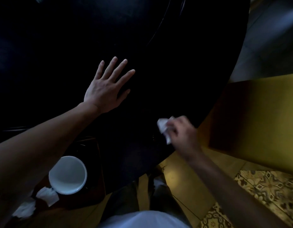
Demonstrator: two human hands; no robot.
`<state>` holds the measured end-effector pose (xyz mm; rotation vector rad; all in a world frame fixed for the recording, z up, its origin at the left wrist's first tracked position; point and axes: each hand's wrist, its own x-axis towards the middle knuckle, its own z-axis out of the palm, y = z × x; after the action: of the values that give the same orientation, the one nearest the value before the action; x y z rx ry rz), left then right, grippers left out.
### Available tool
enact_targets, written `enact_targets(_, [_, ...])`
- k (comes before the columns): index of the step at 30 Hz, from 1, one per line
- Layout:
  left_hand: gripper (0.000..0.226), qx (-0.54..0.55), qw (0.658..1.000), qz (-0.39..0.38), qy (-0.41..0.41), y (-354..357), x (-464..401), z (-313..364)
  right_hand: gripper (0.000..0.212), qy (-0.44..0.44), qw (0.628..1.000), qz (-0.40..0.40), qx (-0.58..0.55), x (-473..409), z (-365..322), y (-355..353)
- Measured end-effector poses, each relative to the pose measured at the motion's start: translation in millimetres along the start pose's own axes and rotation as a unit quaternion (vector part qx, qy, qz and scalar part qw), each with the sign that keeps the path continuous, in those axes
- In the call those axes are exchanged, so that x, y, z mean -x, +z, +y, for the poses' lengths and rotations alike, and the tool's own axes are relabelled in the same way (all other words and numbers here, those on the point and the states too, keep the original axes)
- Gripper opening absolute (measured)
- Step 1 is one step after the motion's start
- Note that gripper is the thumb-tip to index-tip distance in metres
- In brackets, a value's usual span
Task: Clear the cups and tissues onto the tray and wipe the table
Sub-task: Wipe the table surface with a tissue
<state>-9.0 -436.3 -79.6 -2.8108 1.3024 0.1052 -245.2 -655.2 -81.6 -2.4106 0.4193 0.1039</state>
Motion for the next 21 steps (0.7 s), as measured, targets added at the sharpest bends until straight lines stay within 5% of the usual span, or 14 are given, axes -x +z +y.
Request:
enact_targets(3, [0.066, 0.002, 1.0, 0.001, 0.001, 0.1, -0.3, -0.4, 0.016, 0.067, 0.993, 0.091, 0.041, -41.7, 29.2, -31.5])
enact_targets(15, [0.063, 0.048, 0.999, 0.023, 0.008, -4.6, 5.6, -13.5, 0.007, 0.035, 0.999, -0.017, -0.037, 53.5, -17.6, 29.1])
enact_targets(21, [0.062, 0.036, 0.999, 0.031, 0.01, -21.5, 32.6, -26.2, 0.01, 0.011, 0.998, 0.035, -0.049, 7.8, -13.4, 12.8])
